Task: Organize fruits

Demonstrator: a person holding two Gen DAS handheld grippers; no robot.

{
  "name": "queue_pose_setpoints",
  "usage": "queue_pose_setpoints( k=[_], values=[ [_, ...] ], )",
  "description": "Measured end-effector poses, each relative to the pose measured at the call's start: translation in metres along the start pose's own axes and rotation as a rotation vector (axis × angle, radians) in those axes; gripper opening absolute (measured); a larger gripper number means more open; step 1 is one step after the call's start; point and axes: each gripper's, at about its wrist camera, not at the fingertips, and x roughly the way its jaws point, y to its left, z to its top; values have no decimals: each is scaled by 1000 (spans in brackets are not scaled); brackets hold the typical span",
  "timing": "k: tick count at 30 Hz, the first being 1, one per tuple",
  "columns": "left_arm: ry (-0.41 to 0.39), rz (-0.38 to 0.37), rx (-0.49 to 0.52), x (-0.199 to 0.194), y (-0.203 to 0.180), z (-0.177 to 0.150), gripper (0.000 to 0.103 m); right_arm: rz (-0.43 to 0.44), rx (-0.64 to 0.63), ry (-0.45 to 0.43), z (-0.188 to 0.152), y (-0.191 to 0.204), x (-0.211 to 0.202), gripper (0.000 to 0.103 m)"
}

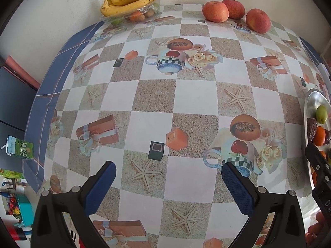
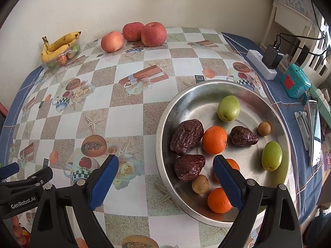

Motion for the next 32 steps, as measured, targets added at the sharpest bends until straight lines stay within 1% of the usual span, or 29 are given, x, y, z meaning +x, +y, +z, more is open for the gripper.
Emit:
queue_pose_setpoints(
  k=[11, 19, 30, 32],
  values=[
    [15, -5, -12, 1, 2, 0, 103, -1, 1, 2, 0, 0, 1, 93],
    [45, -15, -21, 7, 4, -1, 103, -3, 10, 8, -1, -3, 2, 93],
    [34, 5, -19, 5, 5, -1, 103, -4, 17, 15, -1, -4, 4, 93],
    [34, -4, -14, 5, 4, -1, 103, -4, 18, 16, -1, -5, 4, 93]
  ],
)
